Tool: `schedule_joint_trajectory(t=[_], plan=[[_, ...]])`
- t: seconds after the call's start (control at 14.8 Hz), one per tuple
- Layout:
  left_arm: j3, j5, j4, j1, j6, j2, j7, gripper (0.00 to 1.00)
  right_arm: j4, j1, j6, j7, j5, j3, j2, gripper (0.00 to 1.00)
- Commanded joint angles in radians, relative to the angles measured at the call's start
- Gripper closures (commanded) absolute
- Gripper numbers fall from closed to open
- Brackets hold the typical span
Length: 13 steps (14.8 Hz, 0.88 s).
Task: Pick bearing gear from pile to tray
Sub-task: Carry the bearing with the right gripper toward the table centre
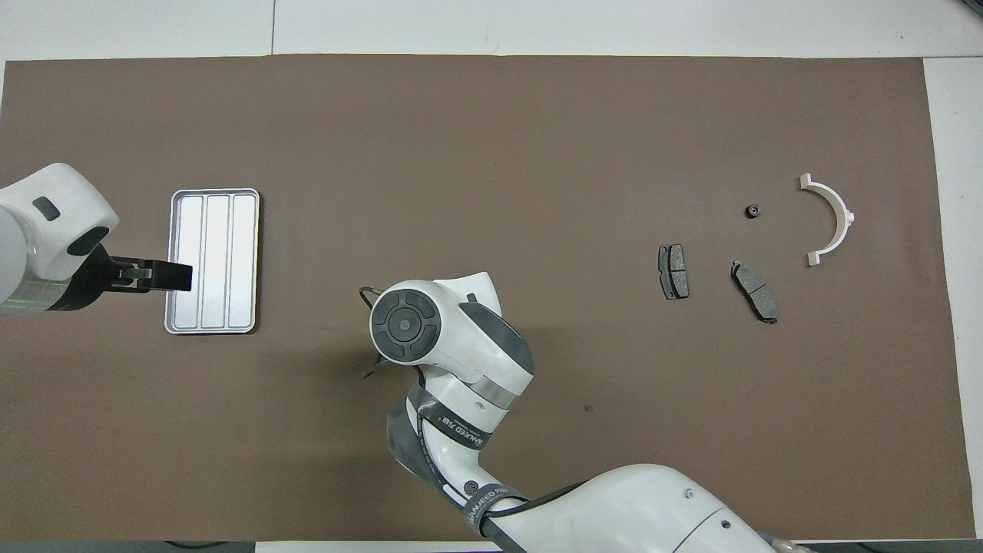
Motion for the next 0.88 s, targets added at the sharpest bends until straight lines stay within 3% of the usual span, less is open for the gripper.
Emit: schedule_joint_trajectory(t=[0.0, 0.27, 0.34, 0.47, 0.54, 0.81], plan=[[-0.004, 0.013, -0.038, 0.000, 0.028, -0.028, 0.006, 0.00, -0.034, -0.009, 0.031, 0.025, -0.031, 0.003, -0.018, 1.00], [-0.006, 0.013, -0.035, -0.006, 0.037, -0.016, -0.006, 0.00, -0.040, -0.013, 0.056, 0.026, -0.030, 0.003, -0.018, 1.00], [-0.006, 0.013, -0.034, -0.007, 0.037, -0.016, -0.008, 0.00, -0.040, -0.013, 0.054, 0.037, -0.030, 0.003, -0.018, 0.85], [-0.007, 0.013, -0.035, -0.007, 0.038, -0.015, -0.009, 0.00, -0.035, -0.015, 0.047, 0.046, -0.030, 0.002, -0.018, 0.09], [-0.006, 0.013, -0.035, -0.013, 0.038, -0.010, -0.009, 0.00, -0.028, -0.015, 0.037, 0.046, -0.030, 0.000, -0.018, 0.00], [-0.006, 0.013, -0.038, -0.018, 0.049, -0.007, -0.009, 0.00, 0.041, -0.019, -0.048, 0.046, -0.027, -0.007, -0.018, 0.00]])
